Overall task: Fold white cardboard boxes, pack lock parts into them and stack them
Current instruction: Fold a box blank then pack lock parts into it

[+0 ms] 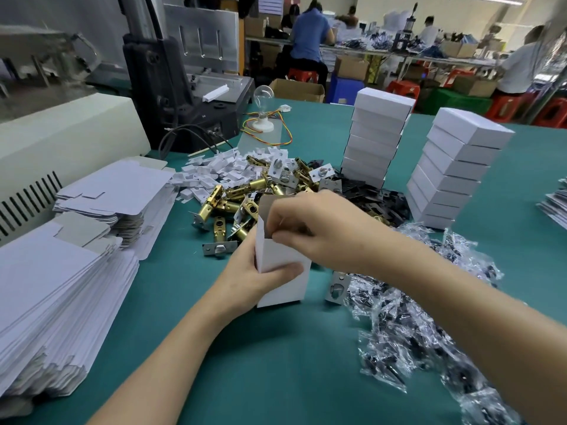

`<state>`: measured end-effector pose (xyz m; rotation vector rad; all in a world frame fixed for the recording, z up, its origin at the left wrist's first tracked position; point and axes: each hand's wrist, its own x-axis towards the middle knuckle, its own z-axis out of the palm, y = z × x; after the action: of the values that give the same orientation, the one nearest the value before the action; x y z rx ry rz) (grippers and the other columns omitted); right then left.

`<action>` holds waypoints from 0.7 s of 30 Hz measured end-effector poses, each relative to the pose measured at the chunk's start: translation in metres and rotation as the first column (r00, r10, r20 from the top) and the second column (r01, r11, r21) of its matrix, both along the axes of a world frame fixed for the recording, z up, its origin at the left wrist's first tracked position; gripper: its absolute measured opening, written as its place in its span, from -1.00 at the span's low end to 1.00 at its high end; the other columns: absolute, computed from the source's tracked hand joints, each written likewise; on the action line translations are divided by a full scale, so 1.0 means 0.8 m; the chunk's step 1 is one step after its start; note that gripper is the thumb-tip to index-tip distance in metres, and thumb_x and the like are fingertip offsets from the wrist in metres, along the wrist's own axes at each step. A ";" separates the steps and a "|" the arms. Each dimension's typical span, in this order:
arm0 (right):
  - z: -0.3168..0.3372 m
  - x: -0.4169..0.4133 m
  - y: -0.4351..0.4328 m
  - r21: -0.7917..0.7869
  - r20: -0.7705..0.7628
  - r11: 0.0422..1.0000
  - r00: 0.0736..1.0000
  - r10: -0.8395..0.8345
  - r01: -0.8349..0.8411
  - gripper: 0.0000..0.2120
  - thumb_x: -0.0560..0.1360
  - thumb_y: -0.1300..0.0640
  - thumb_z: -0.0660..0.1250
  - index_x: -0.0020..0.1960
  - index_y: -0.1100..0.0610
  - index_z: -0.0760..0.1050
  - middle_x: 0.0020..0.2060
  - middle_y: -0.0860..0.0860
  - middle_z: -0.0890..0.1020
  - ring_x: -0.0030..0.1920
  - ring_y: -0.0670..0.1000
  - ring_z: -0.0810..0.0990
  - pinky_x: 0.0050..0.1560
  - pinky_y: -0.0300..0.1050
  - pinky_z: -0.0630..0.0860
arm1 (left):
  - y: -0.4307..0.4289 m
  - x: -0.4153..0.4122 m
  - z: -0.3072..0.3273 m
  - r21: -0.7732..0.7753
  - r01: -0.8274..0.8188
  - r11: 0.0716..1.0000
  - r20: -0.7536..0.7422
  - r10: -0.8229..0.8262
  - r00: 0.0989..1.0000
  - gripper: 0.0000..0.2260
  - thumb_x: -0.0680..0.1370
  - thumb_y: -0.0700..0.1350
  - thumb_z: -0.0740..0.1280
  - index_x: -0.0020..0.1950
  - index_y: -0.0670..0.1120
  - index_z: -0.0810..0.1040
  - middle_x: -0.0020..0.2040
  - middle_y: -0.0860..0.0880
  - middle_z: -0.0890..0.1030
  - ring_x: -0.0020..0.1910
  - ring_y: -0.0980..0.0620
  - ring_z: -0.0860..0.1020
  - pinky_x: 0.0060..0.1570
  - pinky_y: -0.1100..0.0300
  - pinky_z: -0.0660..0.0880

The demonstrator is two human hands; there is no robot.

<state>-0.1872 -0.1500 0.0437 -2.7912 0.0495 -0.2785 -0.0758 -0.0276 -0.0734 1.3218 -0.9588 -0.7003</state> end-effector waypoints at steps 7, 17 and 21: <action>-0.038 -0.012 -0.014 0.099 0.355 0.990 0.925 -0.133 0.104 -0.83 0.59 0.09 0.41 0.17 0.06 0.63 0.08 -0.08 0.60 0.17 -0.03 0.52 0.20 -0.17 0.43 | -0.002 0.001 -0.004 -0.159 -0.256 0.953 0.114 0.275 0.955 -0.40 0.37 0.14 0.65 0.31 0.19 0.46 0.15 0.05 0.67 0.14 -0.02 0.67 0.01 0.06 0.65; -0.095 -0.010 -0.016 0.549 0.382 0.812 0.806 -0.453 0.196 -0.91 0.59 0.13 0.43 0.08 0.01 0.64 -0.06 -0.19 0.69 0.01 -0.13 0.66 -0.02 -0.17 0.59 | -0.005 0.001 -0.005 -0.233 -0.455 0.859 0.126 0.491 0.862 -0.31 0.35 -0.01 0.65 0.25 0.31 0.28 0.11 0.20 0.70 0.05 0.12 0.70 0.03 0.19 0.63; -0.099 -0.009 -0.017 0.565 0.395 0.814 0.823 -0.410 0.134 -0.79 0.56 0.15 0.47 0.19 0.04 0.62 0.01 -0.19 0.69 0.09 -0.14 0.67 0.11 -0.18 0.60 | -0.004 0.000 -0.004 -0.251 -0.432 0.866 0.162 0.478 0.863 -0.39 0.37 0.04 0.64 0.16 0.30 0.28 0.10 0.15 0.69 0.02 0.10 0.71 -0.03 0.18 0.64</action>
<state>-0.1944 -0.1635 -0.0357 -2.0866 0.3642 -0.9170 -0.0759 -0.0310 -0.0765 1.3891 -0.8182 -0.0829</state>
